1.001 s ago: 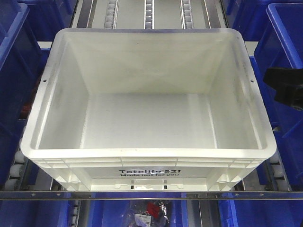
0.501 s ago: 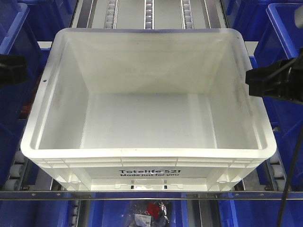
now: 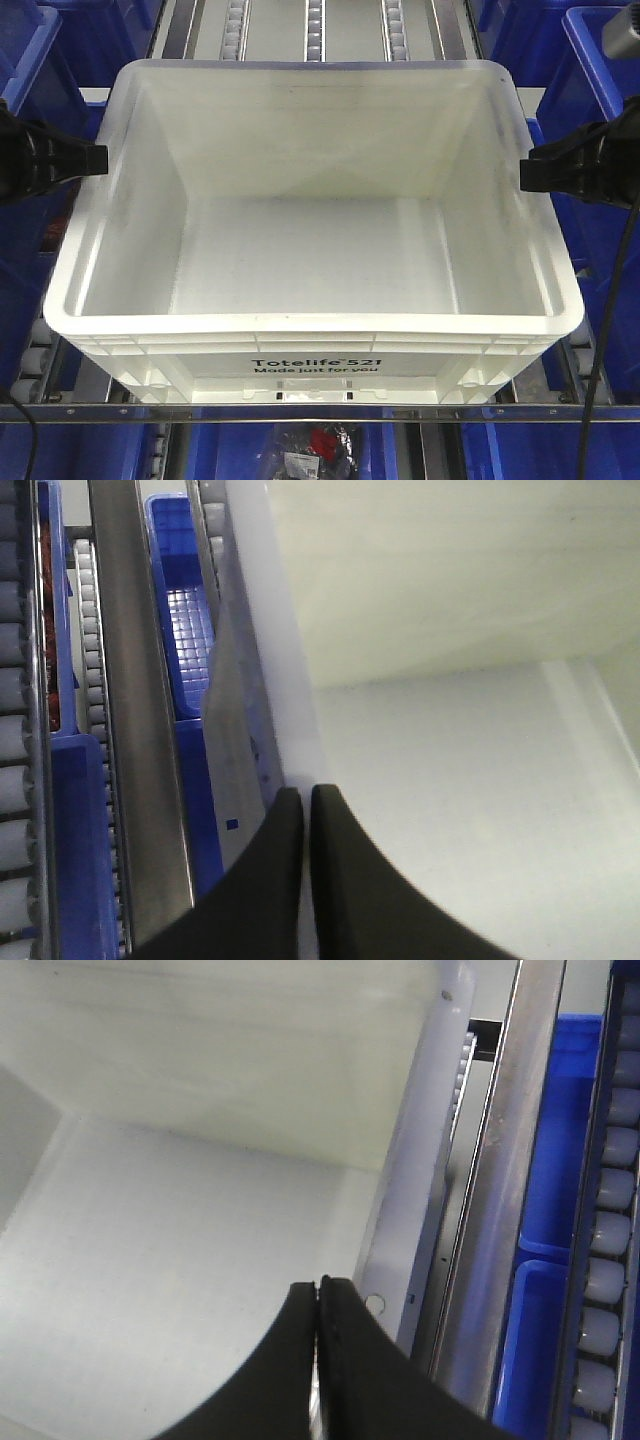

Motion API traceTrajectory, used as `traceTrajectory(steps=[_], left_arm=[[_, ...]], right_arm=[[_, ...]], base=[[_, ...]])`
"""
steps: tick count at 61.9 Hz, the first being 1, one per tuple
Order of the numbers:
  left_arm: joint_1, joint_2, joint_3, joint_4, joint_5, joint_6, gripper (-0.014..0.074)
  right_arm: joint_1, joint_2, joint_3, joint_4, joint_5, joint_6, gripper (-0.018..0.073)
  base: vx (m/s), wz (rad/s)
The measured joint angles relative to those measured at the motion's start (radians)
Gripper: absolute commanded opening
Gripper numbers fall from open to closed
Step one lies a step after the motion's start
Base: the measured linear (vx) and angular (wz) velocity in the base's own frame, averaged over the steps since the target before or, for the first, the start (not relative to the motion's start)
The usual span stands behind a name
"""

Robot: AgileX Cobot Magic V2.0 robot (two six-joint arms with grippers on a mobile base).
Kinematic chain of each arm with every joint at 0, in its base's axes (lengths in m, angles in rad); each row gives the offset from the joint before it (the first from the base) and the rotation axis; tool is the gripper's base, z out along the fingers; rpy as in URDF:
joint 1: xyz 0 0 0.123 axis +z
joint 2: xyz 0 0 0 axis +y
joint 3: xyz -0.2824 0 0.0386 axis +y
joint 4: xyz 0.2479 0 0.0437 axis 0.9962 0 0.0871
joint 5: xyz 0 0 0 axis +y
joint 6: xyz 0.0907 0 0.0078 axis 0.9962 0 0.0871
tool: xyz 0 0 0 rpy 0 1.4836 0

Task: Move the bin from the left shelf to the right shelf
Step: 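Move both grippers down onto the tote's opposite side walls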

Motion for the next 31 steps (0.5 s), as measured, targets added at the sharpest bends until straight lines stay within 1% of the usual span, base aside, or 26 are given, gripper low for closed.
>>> traceTrajectory(steps=[8, 20, 31], left_arm=[[0.0, 0.0, -0.033, 0.007, 0.057, 0.0, 0.0002], [-0.001, 0.0, -0.154, 0.004, 0.142, 0.0, 0.0002], [-0.001, 0.011, -0.167, 0.006, 0.2, 0.0, 0.0015]], right_arm=[[0.0, 0.0, 0.0, 0.0, -0.004, 0.0, -0.0003], [0.0, 0.0, 0.0, 0.0, -0.005, 0.0, 0.0001], [0.0, 0.0, 0.0, 0.0, -0.02, 0.0, 0.0024]], base=[[0.0, 0.0], [0.0, 0.0], [0.0, 0.0]])
